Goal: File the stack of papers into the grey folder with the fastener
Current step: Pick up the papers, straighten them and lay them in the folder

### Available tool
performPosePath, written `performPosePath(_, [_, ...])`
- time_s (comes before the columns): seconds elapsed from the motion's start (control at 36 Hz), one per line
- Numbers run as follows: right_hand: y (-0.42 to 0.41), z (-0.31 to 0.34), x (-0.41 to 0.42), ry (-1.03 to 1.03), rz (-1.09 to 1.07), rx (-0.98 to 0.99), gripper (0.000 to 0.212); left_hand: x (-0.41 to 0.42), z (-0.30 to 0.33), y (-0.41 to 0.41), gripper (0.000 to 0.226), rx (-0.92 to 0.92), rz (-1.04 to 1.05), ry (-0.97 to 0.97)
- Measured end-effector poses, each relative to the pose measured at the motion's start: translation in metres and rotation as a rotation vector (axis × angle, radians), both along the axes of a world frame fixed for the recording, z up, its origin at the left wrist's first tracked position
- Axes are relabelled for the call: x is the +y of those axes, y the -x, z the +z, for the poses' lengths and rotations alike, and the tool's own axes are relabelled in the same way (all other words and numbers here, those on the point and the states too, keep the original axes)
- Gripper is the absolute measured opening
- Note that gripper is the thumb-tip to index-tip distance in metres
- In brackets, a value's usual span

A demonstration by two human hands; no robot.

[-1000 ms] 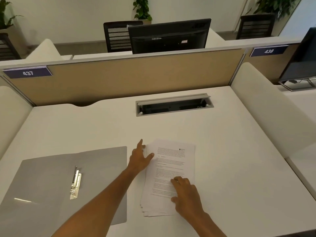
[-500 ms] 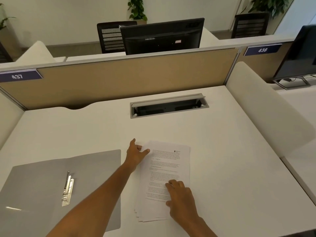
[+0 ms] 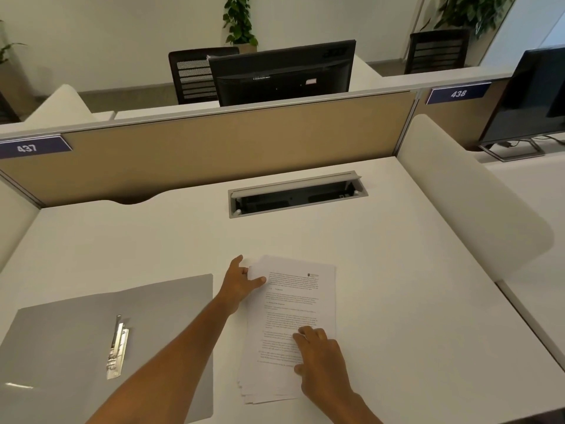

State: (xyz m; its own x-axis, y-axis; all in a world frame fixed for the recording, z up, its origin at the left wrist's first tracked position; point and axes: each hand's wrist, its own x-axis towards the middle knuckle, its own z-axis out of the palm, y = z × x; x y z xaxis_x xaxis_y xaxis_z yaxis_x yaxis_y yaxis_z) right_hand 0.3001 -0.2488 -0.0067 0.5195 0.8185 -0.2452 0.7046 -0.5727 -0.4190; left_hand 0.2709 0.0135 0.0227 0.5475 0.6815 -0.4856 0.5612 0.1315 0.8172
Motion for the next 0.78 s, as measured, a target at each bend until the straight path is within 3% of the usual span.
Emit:
performPosePath(0.08, [0.000,0.001,0.000,0.006,-0.011,0.012,0.064,-0.006,-0.001,0.008,0.088,-0.005,0.028,0.044])
performPosePath(0.19, [0.000,0.002,0.000,0.003,-0.007,0.007,0.064,-0.018,-0.005,0.021,0.051,-0.028,-0.023,0.074])
performPosePath(0.28, [-0.001,0.001,0.000,-0.005,-0.007,0.019,0.064,-0.030,-0.006,0.034,0.037,-0.072,-0.088,0.107])
performPosePath(0.42, [-0.002,0.004,-0.002,-0.023,-0.006,0.031,0.063,-0.057,-0.011,0.053,0.040,-0.148,-0.167,0.172])
performPosePath(0.64, [-0.009,0.005,-0.006,-0.075,-0.062,0.111,0.072,-0.086,-0.013,0.068,0.043,-0.215,-0.105,0.194])
performPosePath(0.78, [-0.024,0.003,-0.009,-0.318,-0.418,0.271,0.084,-0.092,-0.002,0.072,0.042,-0.303,-0.089,0.171])
